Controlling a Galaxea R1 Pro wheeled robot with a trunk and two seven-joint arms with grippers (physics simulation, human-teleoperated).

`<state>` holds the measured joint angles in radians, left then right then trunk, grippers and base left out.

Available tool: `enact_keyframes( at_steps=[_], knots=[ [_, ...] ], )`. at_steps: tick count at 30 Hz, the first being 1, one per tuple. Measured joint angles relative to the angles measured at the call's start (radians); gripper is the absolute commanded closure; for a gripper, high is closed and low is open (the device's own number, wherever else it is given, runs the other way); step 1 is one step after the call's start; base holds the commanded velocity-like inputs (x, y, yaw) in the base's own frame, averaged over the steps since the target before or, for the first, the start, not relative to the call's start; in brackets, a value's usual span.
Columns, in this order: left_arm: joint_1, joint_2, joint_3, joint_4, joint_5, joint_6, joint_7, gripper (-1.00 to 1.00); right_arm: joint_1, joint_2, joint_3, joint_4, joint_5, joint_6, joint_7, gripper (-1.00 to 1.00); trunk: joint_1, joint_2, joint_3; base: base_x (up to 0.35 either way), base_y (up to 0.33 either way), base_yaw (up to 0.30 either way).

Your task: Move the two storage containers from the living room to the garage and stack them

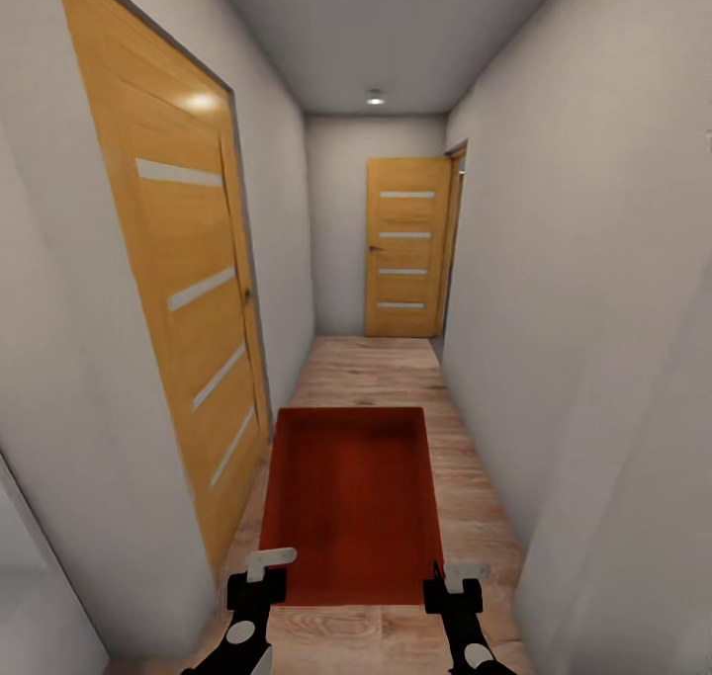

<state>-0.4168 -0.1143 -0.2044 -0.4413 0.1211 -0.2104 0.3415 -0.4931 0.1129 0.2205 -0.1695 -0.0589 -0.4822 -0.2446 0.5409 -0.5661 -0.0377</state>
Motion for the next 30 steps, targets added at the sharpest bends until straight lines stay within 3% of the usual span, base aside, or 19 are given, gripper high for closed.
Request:
enact_keyframes(
  at_steps=[10, 30],
  knots=[
    [0.000, 0.000, 0.000, 0.000, 0.000, -0.004, 0.000, 1.00, 0.000, -0.001, 0.000, 0.000, 0.000, -0.004, 0.001, 1.00, 0.000, 0.000, 0.000, 0.321, 0.078, -0.223],
    [0.000, 0.000, 0.000, 0.000, 0.000, 0.001, 0.000, 1.00, 0.000, 0.001, 0.000, 0.000, 0.000, 0.001, -0.001, 1.00, 0.000, 0.000, 0.000, 0.321, 0.004, -0.011]
  ],
)
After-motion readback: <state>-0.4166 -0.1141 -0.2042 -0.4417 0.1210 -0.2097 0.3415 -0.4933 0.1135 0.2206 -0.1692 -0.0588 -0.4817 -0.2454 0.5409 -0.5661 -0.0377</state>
